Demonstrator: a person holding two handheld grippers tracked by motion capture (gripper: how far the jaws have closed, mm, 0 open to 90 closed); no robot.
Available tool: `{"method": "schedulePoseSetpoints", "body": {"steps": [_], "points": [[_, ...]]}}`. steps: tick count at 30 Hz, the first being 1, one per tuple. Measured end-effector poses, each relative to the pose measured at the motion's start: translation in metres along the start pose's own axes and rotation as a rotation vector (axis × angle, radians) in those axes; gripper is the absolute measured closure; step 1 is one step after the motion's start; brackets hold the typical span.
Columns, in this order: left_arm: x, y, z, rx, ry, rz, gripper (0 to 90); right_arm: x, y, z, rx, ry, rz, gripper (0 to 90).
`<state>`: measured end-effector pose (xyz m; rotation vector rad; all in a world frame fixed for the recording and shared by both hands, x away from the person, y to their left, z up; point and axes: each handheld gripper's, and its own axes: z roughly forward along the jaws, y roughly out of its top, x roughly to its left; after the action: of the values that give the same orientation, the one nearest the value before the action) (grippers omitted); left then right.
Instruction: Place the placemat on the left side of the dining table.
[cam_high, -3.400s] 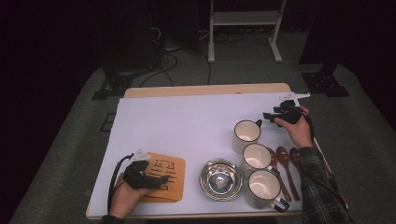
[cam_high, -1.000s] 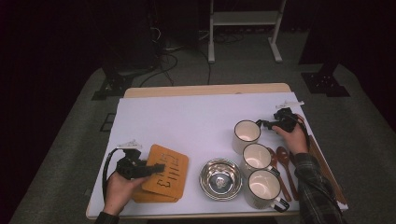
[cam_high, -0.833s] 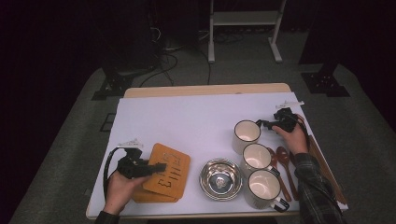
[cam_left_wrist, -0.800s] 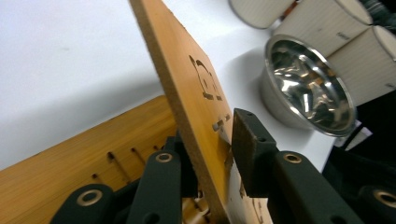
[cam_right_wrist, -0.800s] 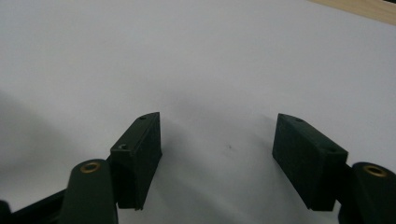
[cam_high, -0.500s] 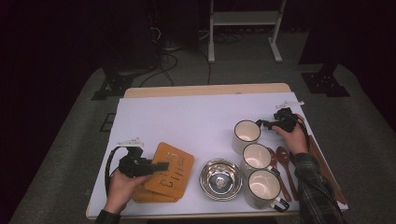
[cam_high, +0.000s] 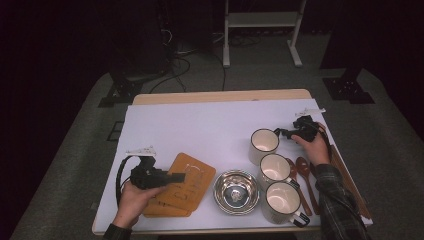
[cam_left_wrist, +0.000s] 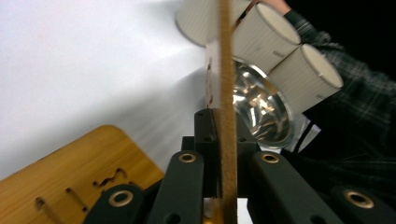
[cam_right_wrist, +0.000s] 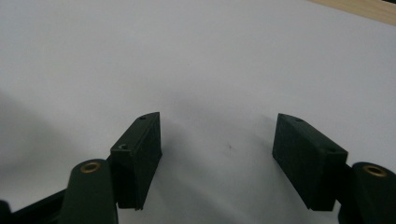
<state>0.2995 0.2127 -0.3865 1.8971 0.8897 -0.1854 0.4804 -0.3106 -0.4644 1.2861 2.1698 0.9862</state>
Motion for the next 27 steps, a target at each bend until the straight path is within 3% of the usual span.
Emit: {"method": "schedulePoseSetpoints", "body": {"steps": [11,19,27], "points": [[-0.004,0.005,-0.001,-0.018,0.004,0.022,86.3,0.000,0.000,0.000,0.000,0.000,0.000,31.0],[-0.005,0.012,-0.001,-0.020,0.034,0.074,86.3,0.000,0.000,0.000,0.000,-0.001,0.000,31.0],[-0.001,0.022,-0.003,-0.046,0.062,0.100,86.3,0.000,0.000,0.000,0.000,0.000,0.000,31.0]]}}
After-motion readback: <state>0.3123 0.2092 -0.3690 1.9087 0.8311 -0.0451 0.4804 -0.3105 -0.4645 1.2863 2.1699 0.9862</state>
